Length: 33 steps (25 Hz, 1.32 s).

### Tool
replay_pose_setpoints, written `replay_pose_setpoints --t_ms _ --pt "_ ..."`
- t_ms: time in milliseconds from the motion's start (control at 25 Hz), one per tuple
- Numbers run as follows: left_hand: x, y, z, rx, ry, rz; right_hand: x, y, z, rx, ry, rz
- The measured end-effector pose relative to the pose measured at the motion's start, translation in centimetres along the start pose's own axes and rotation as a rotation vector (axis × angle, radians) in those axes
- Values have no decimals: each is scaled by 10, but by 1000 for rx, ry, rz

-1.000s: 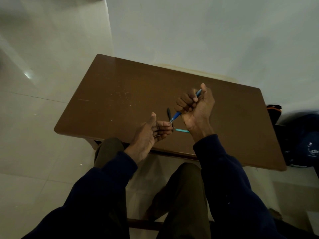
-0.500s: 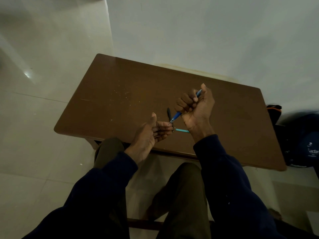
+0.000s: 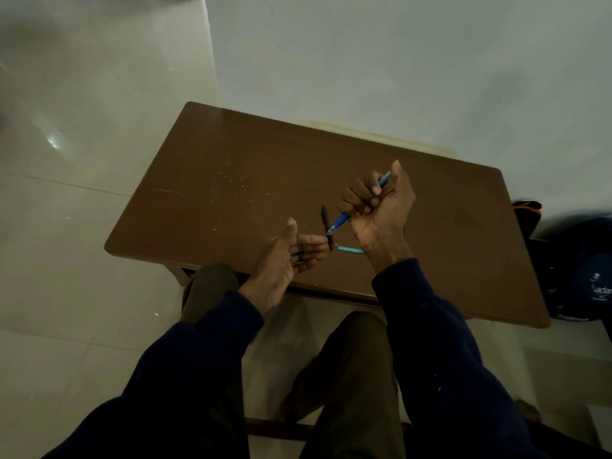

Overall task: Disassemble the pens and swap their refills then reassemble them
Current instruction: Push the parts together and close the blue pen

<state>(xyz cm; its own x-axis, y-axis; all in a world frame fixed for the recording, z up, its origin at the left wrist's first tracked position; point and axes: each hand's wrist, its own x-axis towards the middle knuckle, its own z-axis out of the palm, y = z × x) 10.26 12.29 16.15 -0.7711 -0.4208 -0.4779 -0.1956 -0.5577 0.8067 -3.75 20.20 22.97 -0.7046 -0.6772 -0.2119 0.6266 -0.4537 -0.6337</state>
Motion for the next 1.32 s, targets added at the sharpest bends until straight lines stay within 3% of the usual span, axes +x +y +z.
replay_pose_setpoints --t_ms 1040,1200,1320 --pt "0 -1 -4 -12 -39 -13 4 5 -9 -74 -8 8" --pt "1 1 -2 -13 -18 40 9 17 -15 -189 38 26" --pt "3 -2 -7 134 35 142 17 29 -21 -262 66 45"
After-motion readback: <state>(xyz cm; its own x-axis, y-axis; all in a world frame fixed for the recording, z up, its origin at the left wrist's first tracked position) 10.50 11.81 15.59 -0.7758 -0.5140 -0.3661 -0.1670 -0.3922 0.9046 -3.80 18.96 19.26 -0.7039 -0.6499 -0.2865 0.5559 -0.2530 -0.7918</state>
